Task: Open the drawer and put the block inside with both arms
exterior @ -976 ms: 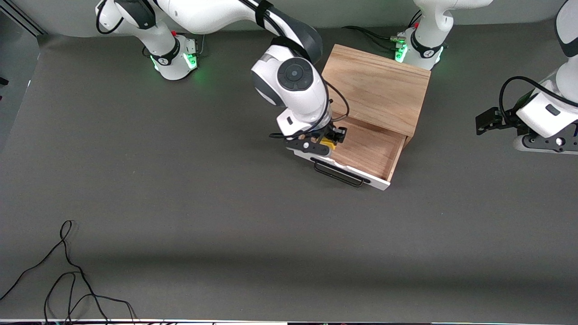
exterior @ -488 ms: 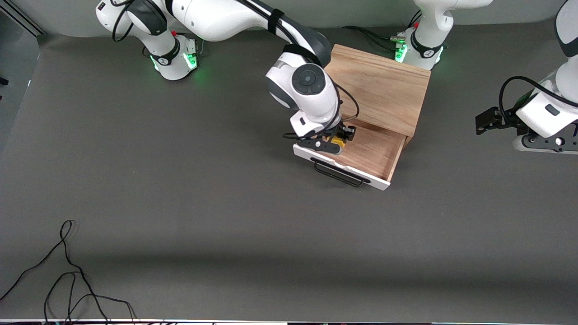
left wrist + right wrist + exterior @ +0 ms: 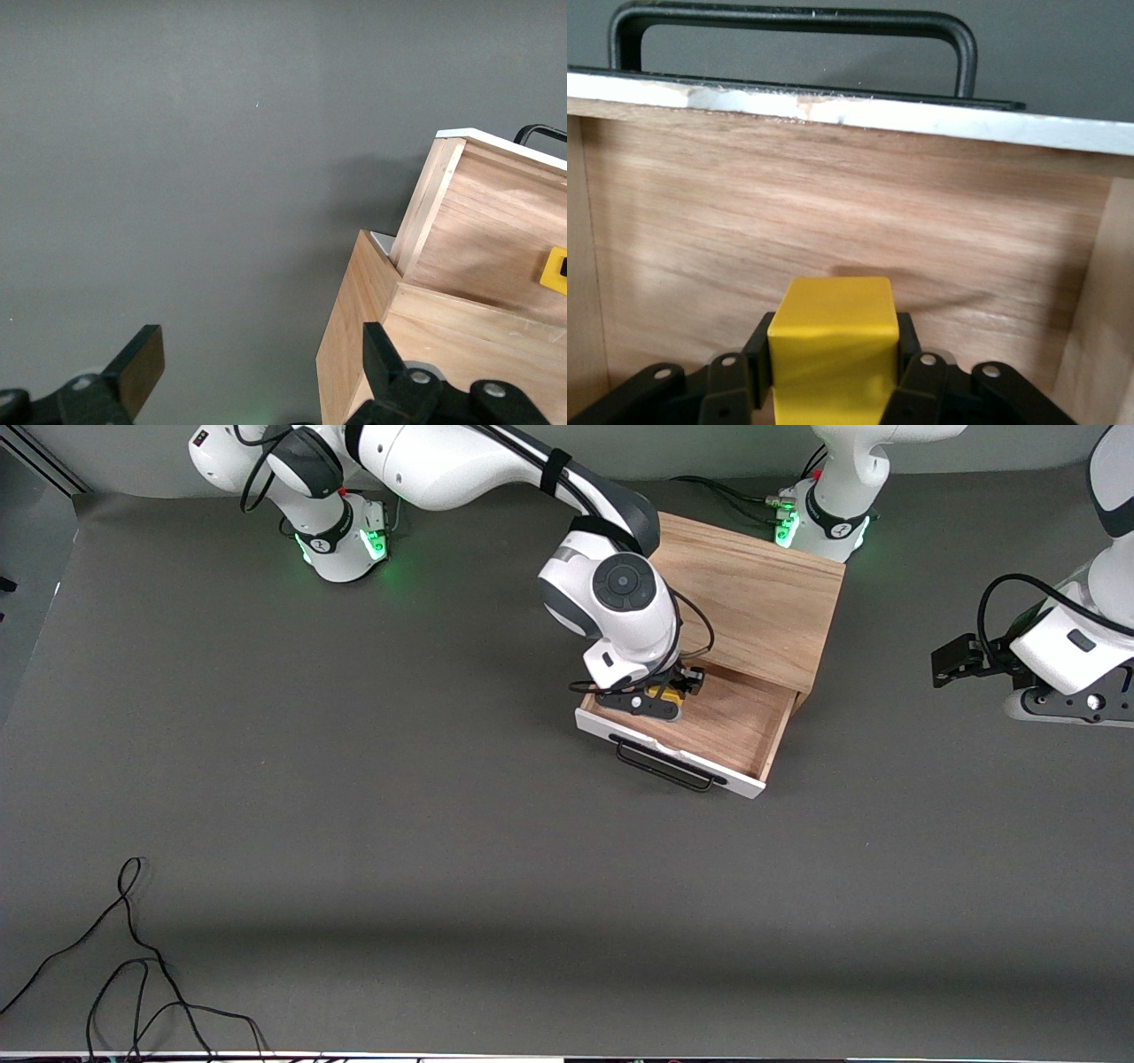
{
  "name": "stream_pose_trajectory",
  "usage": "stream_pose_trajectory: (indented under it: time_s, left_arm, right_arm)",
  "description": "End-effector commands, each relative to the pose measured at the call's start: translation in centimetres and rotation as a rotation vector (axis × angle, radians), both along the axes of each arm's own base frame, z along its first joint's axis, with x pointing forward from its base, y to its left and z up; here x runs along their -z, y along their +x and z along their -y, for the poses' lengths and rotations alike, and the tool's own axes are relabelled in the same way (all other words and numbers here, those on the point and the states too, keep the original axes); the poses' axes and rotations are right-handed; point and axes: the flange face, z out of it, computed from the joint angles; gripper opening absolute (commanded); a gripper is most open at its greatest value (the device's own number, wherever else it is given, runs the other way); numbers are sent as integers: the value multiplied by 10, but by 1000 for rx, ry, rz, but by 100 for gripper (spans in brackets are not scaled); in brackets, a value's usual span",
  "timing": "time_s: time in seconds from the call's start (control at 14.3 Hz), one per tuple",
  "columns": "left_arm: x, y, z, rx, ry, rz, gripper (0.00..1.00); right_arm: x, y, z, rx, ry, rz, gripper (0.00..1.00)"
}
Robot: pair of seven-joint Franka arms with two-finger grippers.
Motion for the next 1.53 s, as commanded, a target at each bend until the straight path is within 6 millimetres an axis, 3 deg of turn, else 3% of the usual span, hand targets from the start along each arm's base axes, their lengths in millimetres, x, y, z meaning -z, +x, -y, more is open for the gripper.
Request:
stream_pose_trajectory:
  time_s: [0.0,0.28,0.35,0.42,0.91,1.11,1.32,1.46]
  left_arm:
    - [-2,0,3,10,-4,-11,100]
    - [-1,1,3,10,-4,-13,100]
    - [0,1,3,10,-4,-16,100]
    - [0,1,3,10,-4,-16,100]
    - [3,3,3,10,-4,-20,100]
    - [3,3,4,12,-4,-20,100]
    - [4,3,4,12,-3,-22,100]
    - [3,3,3,10,-4,-20,100]
  right_arm:
    - [2,2,-5,23,14,4,0]
    - [6,1,-5,20,7,1,0]
    - [9,1,-6,22,6,0,38]
    - [10,1,-7,19,6,12,99]
    - [3,-4,-13,20,11,45,100]
    - [-27,5,-3,26,12,55,100]
    - [-63,26,19,53,3,90,100]
    - [-102,54,53,97,18,100,100]
